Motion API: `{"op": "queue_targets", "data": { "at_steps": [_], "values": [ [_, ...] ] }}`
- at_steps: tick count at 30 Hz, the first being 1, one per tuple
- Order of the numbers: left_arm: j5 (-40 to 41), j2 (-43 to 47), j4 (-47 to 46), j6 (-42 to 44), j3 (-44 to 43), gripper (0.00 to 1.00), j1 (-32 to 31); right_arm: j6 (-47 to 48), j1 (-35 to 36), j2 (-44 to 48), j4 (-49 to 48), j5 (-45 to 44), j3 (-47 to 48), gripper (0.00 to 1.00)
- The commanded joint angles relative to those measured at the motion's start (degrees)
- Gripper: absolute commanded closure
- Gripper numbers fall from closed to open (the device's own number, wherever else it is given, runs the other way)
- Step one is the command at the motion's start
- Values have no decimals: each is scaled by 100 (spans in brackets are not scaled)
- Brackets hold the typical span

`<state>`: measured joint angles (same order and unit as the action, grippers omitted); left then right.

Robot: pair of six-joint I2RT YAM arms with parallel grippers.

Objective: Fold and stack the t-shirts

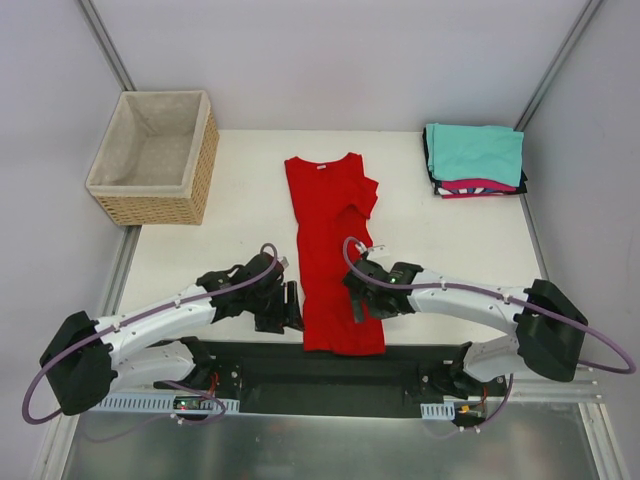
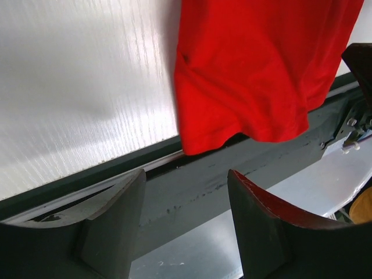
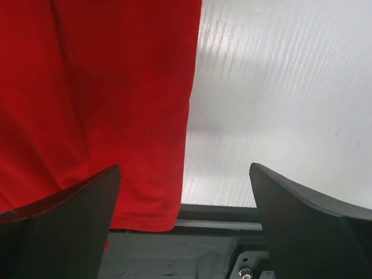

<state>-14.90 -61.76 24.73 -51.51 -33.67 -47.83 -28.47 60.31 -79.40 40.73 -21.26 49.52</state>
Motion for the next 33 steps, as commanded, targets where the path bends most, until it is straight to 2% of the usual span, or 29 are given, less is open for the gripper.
{"op": "queue_targets", "data": {
  "at_steps": [1,7,13,17,20,27,33],
  "values": [
    [13,418,-3,-632,220,42,-244,-711,296,205,286,-379,-74,3],
    [232,577,-12,-774,283,42,-437,-809,578,-119,496,-554,259,3],
    [610,-160,163,-18,-981,42,-411,-221,447,-629,840,-1143,1471,2],
    [875,-775,164,237,-1790,41,-201,87,43,-928,595,-925,1851,2],
    [874,-1206,120,325,-1967,42,-60,114,-107,-1113,471,-801,1904,2],
    [988,-1444,-670,-61,-1398,42,98,8,-424,-1175,138,-547,1509,2],
    [515,-1945,-1101,-202,-1019,43,239,-18,-793,-982,225,-651,1087,2]
  ]
}}
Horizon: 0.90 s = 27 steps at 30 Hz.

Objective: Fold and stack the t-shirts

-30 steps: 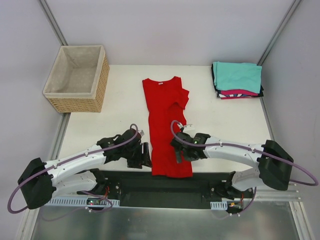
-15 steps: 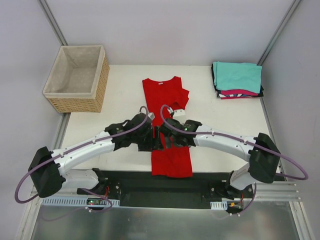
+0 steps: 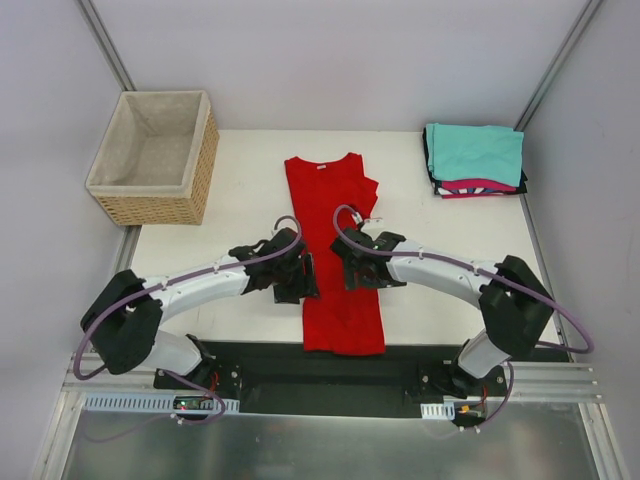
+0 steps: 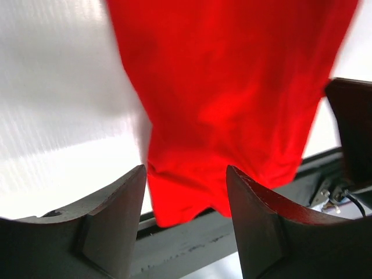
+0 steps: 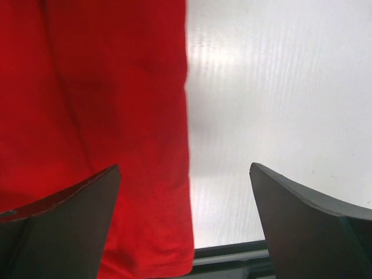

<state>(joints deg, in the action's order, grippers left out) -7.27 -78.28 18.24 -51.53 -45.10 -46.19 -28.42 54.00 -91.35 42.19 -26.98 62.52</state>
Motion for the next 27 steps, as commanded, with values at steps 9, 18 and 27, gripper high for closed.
{"op": "queue_targets", "data": {
  "at_steps": [9,18,27],
  "values": [
    [-803,-890,-919,-314,309,44,49,118,-610,943,201,-176,-671,2],
    [-882,-917,-805,-235,186,45,93,223,-706,1032,316,-167,-539,2],
    [-259,216,941,309,-964,44,93,250,-724,1032,245,-123,-513,2]
  ]
}}
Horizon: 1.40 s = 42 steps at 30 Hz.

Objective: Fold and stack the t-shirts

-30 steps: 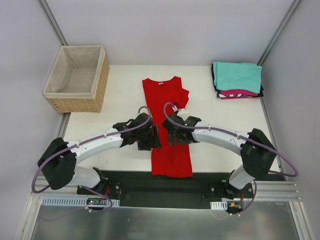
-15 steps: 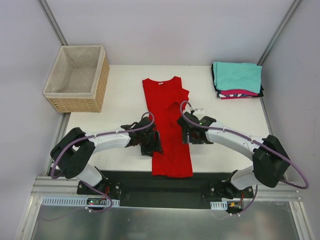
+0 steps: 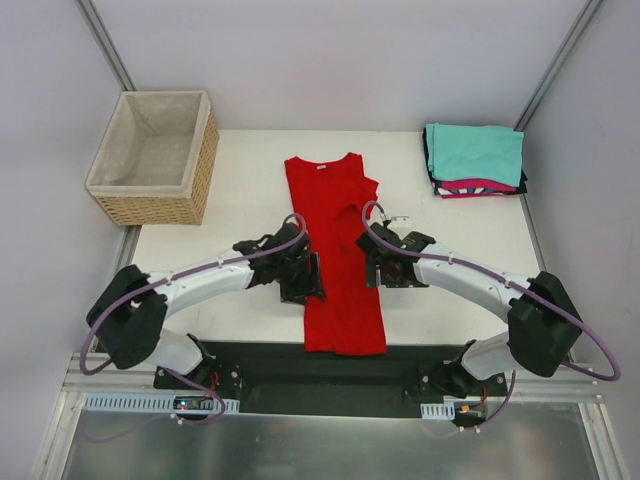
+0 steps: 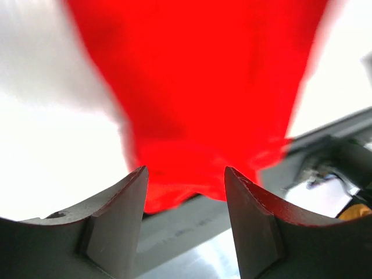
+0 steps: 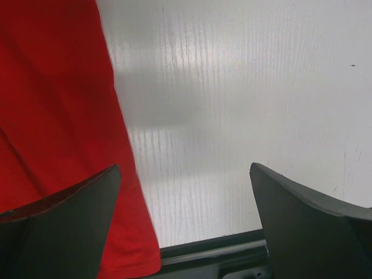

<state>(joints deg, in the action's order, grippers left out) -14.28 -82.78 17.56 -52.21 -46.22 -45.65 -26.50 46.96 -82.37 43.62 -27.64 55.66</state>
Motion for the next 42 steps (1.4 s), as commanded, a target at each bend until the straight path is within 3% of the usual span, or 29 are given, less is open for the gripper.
{"op": "queue_targets", "data": {
  "at_steps": [1,6,17,27,35,42],
  "values": [
    [514,719,1152,421,-1158,44,47,57,-29,133,95,-57,173,2],
    [602,580,1285,676,-1749,43,240,31,-29,177,16,-5,121,2],
    [207,-1476,521,940,-2259,44,1075,84,-90,572,15,-75,-125,2],
    [-514,-2856,494,1476,-4419,43,1567,286,-169,546,-160,4,-108,2],
    [-462,-3779,494,1555,-5343,43,2024,488,-249,441,-389,153,-108,2],
    [-479,-4246,520,1476,-5653,43,2376,655,-424,441,-521,250,-187,2]
  ]
}}
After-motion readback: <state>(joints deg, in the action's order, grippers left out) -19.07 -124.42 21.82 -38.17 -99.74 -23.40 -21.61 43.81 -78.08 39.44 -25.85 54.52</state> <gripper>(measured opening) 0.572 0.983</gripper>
